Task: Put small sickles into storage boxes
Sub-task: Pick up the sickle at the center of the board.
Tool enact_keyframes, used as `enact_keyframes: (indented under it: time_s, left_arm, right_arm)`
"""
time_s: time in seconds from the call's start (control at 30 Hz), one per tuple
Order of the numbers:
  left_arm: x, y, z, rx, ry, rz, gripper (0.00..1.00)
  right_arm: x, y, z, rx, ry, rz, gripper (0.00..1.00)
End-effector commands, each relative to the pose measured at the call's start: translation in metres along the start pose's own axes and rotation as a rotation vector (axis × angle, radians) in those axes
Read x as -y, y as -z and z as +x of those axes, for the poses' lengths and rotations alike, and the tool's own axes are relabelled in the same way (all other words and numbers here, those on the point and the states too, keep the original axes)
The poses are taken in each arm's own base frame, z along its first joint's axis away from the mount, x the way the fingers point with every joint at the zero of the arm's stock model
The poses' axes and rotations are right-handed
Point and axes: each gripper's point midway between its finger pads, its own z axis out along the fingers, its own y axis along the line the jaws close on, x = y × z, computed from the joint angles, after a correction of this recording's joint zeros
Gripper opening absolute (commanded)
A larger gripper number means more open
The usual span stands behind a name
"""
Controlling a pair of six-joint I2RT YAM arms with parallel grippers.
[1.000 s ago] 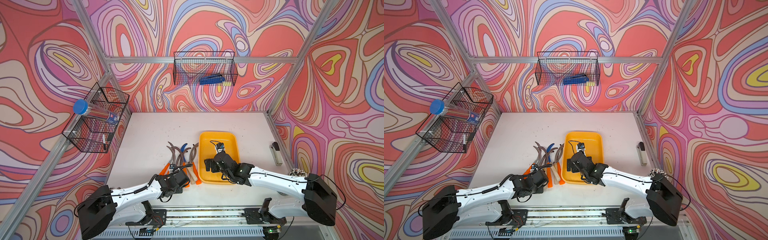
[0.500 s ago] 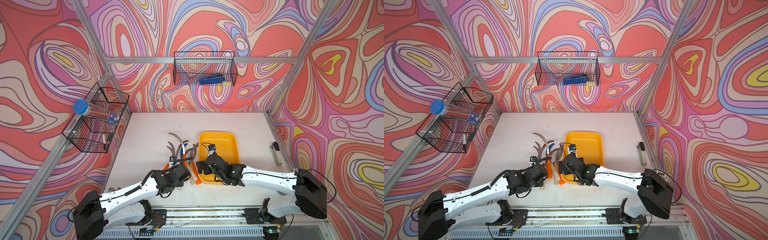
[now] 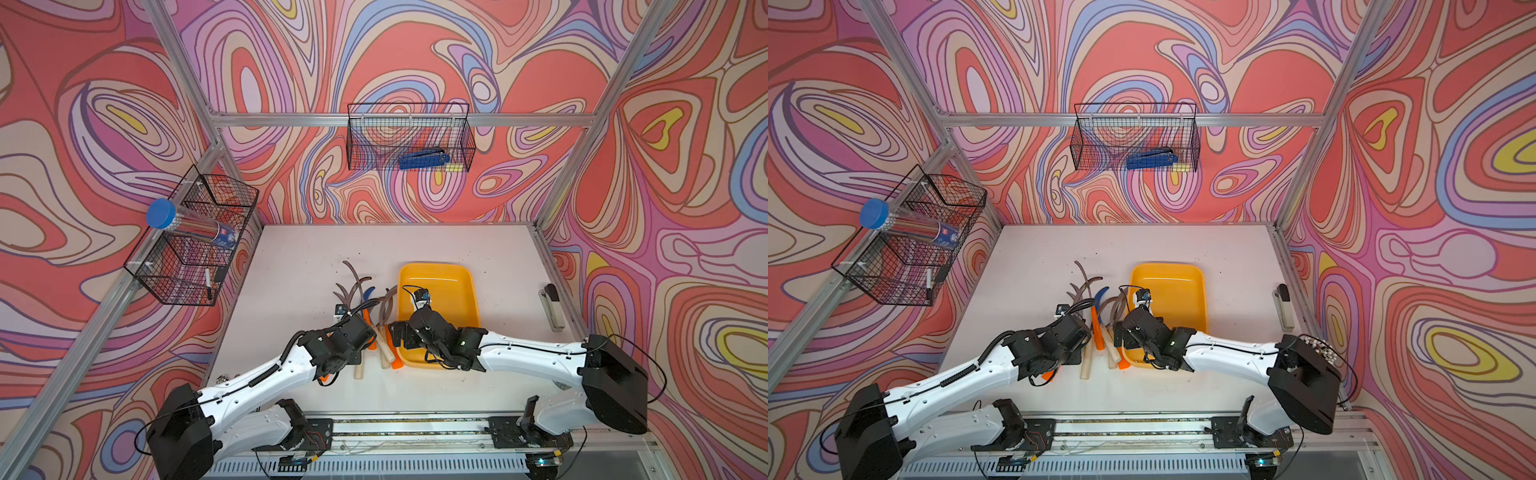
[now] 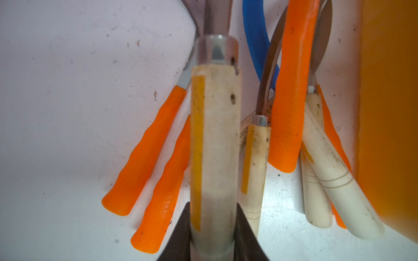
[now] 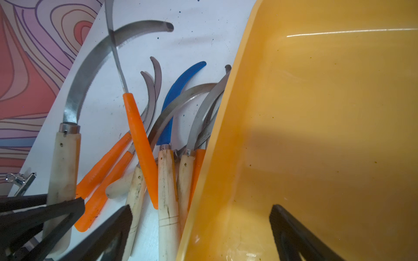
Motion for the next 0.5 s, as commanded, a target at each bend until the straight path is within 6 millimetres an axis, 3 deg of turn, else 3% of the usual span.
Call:
enact_keyframes:
  time_s: [0.0,0.23,0.47]
  left_arm:
    - [0.012,0.019,-0.017,0.027,-0.022,0.059,0.00]
    - [0.028,0.036,-0.028,0.018,-0.044,0.127,0.00]
    - [0.029,0.050,-0.038,0.044,-0.043,0.146,0.00]
  right_arm:
    - [-0.015,0.000,-0.007,0.018,-0.028,-0.057,0.99]
    - [-0.033,-0.006,-0.017,0.044,-0.025,-0.117,0.99]
    - [-0.043,-0.014,-0.026,0.066,-0.022,-0.129,0.98]
